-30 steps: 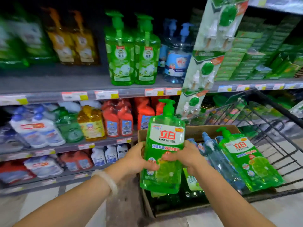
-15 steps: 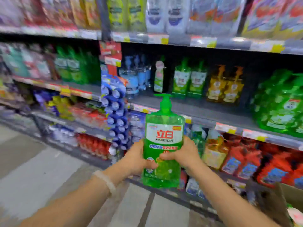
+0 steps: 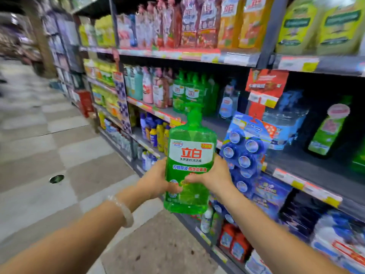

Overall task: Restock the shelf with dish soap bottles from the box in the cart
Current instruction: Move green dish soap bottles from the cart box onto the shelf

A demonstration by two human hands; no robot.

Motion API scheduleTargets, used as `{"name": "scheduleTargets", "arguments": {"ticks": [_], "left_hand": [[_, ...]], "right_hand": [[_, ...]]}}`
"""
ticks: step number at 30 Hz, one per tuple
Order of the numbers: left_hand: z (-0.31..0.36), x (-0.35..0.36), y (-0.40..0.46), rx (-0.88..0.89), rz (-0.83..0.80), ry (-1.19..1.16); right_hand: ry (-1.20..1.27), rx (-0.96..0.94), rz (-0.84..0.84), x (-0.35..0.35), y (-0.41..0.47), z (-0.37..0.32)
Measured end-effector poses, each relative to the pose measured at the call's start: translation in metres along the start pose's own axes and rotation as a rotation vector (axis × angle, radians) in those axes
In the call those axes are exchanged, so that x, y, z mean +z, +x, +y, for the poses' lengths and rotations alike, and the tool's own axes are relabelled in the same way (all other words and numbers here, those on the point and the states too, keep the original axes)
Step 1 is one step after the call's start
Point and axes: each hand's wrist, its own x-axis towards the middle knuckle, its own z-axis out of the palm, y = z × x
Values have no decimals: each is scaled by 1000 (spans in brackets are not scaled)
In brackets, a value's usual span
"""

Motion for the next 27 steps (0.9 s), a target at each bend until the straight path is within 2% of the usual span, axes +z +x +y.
{"name": "scheduleTargets", "arguments": {"ticks": [10,16,27], "left_hand": [[-39,-128,172,53,52,8],[-59,-181,297,156,5,28],[-74,-260,554,361,-254,30]], "right_hand": [[-53,-15,-48,108,197,-29],[-95,-60,83,146,308,-35],[-182,39,401,204,520,-36]]}}
